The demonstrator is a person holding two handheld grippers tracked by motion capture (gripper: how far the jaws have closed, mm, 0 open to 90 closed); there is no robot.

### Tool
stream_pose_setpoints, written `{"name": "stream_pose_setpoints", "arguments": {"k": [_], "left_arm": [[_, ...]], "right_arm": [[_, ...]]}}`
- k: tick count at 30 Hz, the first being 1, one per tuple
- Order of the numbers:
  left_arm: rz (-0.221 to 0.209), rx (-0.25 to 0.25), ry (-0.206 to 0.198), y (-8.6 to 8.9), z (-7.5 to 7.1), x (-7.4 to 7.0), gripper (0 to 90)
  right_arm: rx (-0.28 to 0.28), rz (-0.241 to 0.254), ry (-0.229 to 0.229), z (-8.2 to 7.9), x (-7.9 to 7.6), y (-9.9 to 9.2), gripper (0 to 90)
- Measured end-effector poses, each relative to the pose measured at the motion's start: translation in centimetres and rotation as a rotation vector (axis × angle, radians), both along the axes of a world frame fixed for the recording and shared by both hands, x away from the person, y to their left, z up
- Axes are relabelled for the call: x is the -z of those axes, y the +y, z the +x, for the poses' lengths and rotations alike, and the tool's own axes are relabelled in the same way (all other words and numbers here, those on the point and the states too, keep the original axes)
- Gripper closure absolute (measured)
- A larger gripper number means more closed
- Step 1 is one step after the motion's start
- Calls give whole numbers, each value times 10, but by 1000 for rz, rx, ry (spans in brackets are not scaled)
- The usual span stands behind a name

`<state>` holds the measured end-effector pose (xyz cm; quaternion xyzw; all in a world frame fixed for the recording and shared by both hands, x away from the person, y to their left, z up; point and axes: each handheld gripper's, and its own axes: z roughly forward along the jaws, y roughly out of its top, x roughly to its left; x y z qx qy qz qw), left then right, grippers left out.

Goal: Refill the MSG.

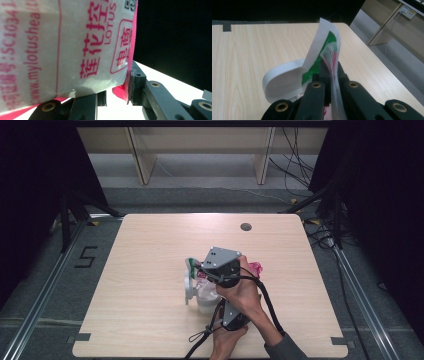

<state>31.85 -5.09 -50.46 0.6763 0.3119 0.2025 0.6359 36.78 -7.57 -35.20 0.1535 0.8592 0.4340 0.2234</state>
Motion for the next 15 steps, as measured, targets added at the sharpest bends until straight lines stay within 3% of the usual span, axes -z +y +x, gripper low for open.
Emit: {"name": "stream_pose_setpoints", "arguments": {"k": [4, 15], "left_arm": [[-2, -1, 0, 0, 0, 0, 725], [-3, -1, -6, 0, -1, -2, 728]], "right_arm": [[-6, -10, -17, 1, 0, 1, 899], [-5, -4, -7, -2, -2, 0, 898]]}}
